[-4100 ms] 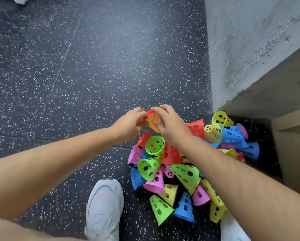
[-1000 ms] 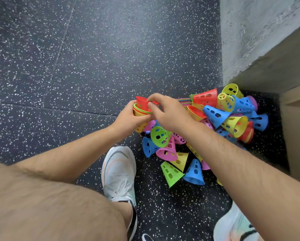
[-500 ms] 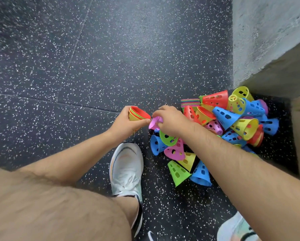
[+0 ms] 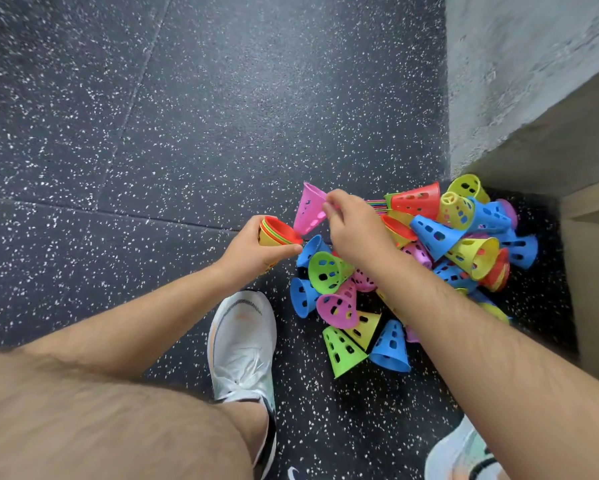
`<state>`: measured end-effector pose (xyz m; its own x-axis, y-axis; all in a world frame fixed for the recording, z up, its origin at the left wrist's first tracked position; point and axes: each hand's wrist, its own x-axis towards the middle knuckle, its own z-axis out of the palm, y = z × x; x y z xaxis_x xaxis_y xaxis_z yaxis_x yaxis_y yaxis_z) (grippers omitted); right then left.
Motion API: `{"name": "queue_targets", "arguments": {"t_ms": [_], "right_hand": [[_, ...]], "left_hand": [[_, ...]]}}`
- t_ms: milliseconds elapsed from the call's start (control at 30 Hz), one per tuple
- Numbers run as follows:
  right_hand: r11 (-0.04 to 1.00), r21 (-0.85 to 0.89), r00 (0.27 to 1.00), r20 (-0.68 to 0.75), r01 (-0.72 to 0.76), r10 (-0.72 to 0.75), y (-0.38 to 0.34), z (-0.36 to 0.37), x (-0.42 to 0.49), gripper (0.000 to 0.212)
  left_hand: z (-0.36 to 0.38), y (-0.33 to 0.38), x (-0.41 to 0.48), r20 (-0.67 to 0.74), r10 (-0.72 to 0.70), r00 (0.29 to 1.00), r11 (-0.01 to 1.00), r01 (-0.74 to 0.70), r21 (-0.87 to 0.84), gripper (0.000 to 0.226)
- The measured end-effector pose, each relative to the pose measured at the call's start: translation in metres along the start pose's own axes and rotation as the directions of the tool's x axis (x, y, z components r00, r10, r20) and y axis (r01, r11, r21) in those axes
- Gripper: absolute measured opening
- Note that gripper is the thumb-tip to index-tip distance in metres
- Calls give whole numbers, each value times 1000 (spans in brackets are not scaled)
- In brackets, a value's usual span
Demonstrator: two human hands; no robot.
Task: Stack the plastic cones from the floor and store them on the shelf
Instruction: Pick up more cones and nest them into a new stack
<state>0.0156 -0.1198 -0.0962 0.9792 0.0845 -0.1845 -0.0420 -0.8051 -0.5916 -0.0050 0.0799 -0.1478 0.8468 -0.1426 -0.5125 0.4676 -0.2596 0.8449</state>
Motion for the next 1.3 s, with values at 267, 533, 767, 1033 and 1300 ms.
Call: {"name": "queue_targets", "arguments": {"t_ms": [267, 533, 767, 1033, 1300], "right_hand": [[1000, 1, 999, 18, 28, -28, -7, -21, -12, 23], [997, 36, 948, 313, -75, 60, -2, -9, -29, 44], [978, -150, 944, 316, 145, -91, 10, -13, -37, 30], [892, -348, 916, 373, 288, -150, 36, -7, -56, 31], [992, -49, 991, -52, 120, -122, 41, -28, -56, 13]], "left_hand": [[28, 20, 8, 72, 52, 996, 999, -53, 10, 64], [27, 18, 6, 41, 83, 996, 996, -84, 32, 84], [19, 3, 1, 35, 16, 999, 1000, -16, 16, 73], [26, 4, -1, 83, 24, 996, 1000, -24, -7, 88], [22, 7, 0, 9, 65, 998, 998, -65, -17, 69]]}}
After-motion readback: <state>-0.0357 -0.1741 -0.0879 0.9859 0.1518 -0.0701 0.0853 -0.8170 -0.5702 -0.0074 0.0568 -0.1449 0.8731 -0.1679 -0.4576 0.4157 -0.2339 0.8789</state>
